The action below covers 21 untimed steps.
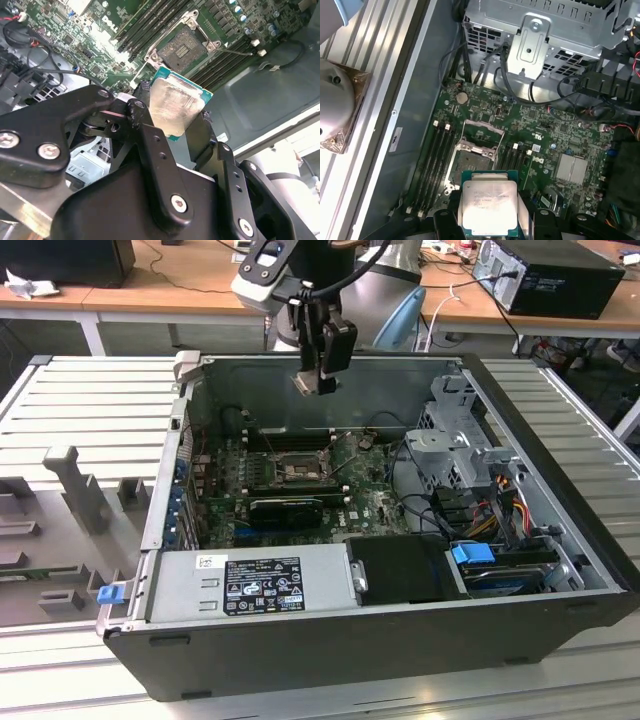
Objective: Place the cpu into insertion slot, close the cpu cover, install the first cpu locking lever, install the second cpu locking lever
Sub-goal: 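Place the cpu into insertion slot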
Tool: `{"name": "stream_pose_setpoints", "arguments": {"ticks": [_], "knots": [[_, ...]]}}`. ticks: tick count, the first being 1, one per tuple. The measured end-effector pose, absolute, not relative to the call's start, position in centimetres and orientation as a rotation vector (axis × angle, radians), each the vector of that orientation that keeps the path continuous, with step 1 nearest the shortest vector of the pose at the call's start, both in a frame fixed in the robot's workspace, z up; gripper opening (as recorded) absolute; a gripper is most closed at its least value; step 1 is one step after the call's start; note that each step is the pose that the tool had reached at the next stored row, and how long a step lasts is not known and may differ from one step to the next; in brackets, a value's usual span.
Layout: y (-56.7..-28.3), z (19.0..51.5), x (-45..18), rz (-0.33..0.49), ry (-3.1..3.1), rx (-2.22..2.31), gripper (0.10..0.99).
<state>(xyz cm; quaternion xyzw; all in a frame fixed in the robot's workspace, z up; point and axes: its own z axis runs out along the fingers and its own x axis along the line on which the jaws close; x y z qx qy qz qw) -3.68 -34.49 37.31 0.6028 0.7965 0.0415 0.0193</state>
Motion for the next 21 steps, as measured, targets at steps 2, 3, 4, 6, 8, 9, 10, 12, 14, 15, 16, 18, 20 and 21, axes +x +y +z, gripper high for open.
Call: {"name": "stream_pose_setpoints", "arguments": {"ticks": [2,3,4,6,8,9,10,12,14,15,16,18,20,21], "knots": [[-34.5,37.3,-3.7,0.128,2.448,1.901,0.529],[-34.5,37.3,-3.7,0.128,2.439,1.912,0.529],[-34.5,37.3,-3.7,0.127,2.421,1.934,0.529],[-34.5,37.3,-3.7,0.126,2.382,1.979,0.529],[-34.5,37.2,-3.7,0.125,2.352,2.013,0.529],[-34.5,37.2,-3.7,0.124,2.332,2.035,0.529],[-34.5,37.2,-3.7,0.123,2.317,2.052,0.529],[-34.5,37.1,-3.7,0.121,2.287,2.084,0.529],[-34.5,37.0,-3.7,0.120,2.250,2.122,0.529],[-34.5,37.0,-3.7,0.119,2.231,2.142,0.529],[-34.5,37.0,-3.7,0.118,2.214,2.159,0.529],[-34.5,36.8,-3.7,0.116,2.180,2.192,0.529],[-34.5,36.3,-3.7,0.116,2.160,2.211,0.529],[-34.5,36.1,-3.7,0.116,2.159,2.211,0.529]]}}
